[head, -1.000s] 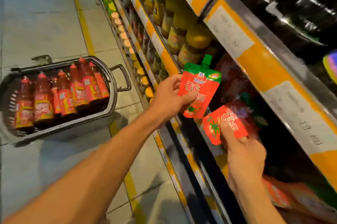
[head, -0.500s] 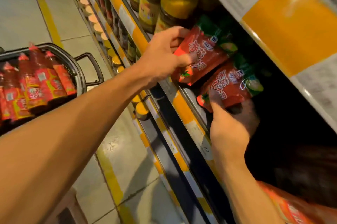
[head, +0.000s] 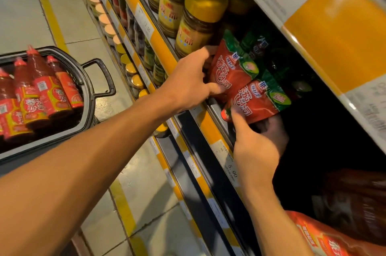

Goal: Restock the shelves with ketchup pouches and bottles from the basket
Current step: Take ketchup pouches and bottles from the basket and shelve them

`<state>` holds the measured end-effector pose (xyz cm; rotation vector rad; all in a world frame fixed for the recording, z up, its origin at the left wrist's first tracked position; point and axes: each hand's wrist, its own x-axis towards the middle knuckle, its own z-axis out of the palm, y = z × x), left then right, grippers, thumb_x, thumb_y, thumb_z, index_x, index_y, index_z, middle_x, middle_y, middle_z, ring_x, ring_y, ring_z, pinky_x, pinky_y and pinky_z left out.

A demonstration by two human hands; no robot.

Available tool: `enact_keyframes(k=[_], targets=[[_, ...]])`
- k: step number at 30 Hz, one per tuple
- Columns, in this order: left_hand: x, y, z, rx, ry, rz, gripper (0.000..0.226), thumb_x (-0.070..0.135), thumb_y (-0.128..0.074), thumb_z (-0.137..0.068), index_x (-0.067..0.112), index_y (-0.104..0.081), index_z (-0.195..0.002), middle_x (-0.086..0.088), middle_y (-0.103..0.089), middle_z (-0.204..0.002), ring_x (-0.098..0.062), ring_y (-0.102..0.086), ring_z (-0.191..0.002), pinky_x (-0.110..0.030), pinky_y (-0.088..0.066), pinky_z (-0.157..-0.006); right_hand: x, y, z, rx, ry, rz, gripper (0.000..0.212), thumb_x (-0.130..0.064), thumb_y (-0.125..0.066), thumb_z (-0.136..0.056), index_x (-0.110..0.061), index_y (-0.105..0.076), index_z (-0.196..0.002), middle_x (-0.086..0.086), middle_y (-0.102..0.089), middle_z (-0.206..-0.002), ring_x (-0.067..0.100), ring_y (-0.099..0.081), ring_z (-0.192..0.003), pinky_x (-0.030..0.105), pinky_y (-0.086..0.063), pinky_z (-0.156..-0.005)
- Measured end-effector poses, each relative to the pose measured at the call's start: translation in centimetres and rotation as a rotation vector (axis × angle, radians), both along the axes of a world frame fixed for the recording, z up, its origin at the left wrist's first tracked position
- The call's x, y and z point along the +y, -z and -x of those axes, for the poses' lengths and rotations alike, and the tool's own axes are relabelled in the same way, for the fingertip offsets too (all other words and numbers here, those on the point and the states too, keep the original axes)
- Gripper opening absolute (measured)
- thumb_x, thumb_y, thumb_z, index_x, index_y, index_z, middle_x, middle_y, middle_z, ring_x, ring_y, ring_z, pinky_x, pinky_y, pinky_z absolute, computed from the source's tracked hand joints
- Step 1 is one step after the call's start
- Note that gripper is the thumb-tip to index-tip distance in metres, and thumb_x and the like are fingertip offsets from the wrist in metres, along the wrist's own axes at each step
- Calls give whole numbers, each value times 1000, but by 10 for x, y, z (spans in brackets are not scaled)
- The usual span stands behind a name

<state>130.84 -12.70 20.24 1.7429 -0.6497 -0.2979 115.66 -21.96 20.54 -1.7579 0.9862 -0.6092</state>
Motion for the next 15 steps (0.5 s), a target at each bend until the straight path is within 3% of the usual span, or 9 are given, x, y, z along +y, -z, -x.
enact_keyframes(k=[7, 10, 13, 15], targets=[[4, -2, 5, -59, -56, -25, 60, 15, -78, -85, 19, -49, -137, 11, -63, -113, 19, -54, -84, -1, -41, -69, 1, -5, -4, 88, -35, 4, 53, -56, -78, -77, -40, -54, -122, -14, -68, -117, 4, -67, -106, 25, -54, -90], [6, -6, 9, -98, -53, -59, 59, 14, -74, -88, 14, -48, -140, 2, -59, -118, 9, -55, -91, -8, -46, -76, 1, -6, -3, 127, -57, 2, 50, -60, -74, -78, -45, -50, -118, -12, -67, -119, 10, -63, -114, 37, -55, -96], [6, -10, 9, -150, -74, -188, 38, 17, -73, -89, 5, -55, -121, -6, -49, -111, -18, -47, -102, -32, -45, -86, 0, -8, 1, 176, -85, 15, 59, -63, -71, -80, -38, -51, -129, -8, -64, -125, 17, -58, -122, 45, -51, -101], [6, -12, 7, -146, -82, -232, 27, 17, -72, -89, 6, -54, -106, -5, -43, -104, -18, -41, -97, -30, -38, -82, 0, -10, 2, 167, -82, 8, 65, -60, -72, -82, -34, -49, -136, -5, -63, -128, 19, -57, -123, 47, -51, -101]])
